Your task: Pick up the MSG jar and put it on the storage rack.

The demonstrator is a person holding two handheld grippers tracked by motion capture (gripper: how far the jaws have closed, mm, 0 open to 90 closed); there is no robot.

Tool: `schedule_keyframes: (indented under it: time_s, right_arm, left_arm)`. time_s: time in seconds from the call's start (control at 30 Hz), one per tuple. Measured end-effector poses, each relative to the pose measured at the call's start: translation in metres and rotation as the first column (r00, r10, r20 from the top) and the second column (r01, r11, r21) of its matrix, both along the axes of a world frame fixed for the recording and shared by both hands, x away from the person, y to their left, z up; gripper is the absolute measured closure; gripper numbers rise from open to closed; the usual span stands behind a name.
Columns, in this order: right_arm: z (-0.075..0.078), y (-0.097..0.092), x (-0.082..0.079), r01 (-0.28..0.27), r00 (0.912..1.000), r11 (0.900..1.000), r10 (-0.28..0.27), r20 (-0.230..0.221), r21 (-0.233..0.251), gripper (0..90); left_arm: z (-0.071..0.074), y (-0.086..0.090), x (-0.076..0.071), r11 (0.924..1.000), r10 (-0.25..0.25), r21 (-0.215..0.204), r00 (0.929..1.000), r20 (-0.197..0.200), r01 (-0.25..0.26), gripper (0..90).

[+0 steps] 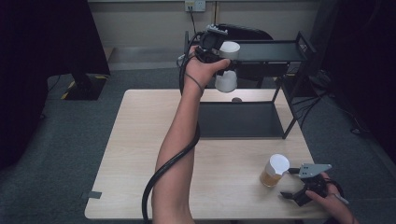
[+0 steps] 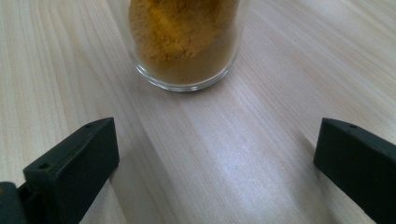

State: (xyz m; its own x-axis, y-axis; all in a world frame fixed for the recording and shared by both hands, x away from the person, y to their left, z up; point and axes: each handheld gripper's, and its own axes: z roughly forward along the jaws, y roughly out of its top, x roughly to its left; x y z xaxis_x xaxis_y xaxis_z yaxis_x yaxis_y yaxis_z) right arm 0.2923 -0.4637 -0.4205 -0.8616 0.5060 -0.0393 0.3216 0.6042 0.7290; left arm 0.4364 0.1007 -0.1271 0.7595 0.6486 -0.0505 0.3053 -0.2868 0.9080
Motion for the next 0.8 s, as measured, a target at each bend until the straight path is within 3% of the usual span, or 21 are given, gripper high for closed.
schedule_keyframes:
  time_s: [0.37,0.8]
  right_arm:
    - [0.000,0.000,0.000,-0.001,1.0000,1.0000,0.001,0.000,0.000,0.0]
    - [0.000,0.000,0.001,-0.002,1.0000,1.0000,0.002,0.001,0.000,0.0]
  left_arm:
    - [0.027,-0.005,0.001,1.0000,-0.001,0.001,0.9999,0.015,0.001,34.8]
    - [0.053,-0.012,0.018,0.9996,0.027,-0.008,0.9990,0.036,-0.027,34.8]
